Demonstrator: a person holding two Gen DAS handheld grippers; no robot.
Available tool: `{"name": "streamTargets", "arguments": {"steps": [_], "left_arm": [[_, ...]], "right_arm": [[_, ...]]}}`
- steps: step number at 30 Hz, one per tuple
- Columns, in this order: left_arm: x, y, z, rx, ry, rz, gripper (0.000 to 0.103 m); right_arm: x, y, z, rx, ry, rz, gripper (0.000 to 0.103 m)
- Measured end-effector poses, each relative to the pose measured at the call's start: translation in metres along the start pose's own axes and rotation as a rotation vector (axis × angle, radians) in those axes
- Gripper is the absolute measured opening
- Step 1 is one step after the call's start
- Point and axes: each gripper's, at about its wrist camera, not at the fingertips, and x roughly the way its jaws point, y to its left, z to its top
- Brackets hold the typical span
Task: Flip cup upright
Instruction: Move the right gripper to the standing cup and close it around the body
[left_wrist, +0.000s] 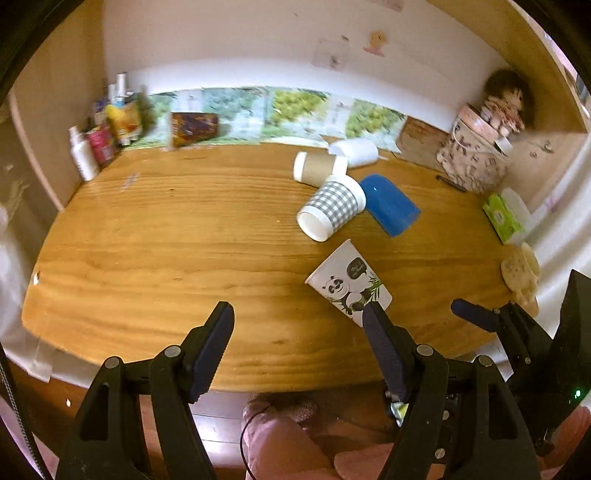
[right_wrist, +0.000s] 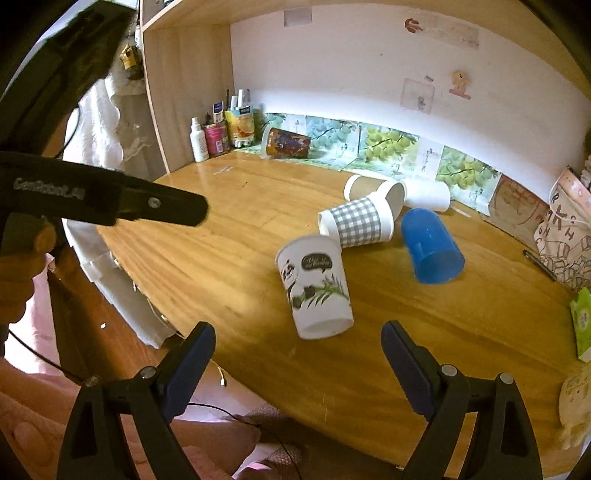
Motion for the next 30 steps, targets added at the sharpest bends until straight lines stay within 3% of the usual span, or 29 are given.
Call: {"name": "streamTargets", "arguments": {"steps": [7, 19, 30], "left_arm": [[-0.019, -0.003, -0.027, -0.053, -0.057, -0.001, 0.076], [-0.040, -0.006, -0.030, -0.018, -0.153, 0.073, 0.076], [-0.044, 0.013, -0.031, -0.065, -0.146, 0.090, 0.076]], "right_arm": [[0.001, -0.006, -0.004, 0.003, -0.010, 0.021, 0.092], [0.038, -0.009, 0.025, -0.015, 0.014, 0.057, 0.092], [0.085, -0.001, 0.043, -0.042, 0.034, -0.002, 0.092]]}}
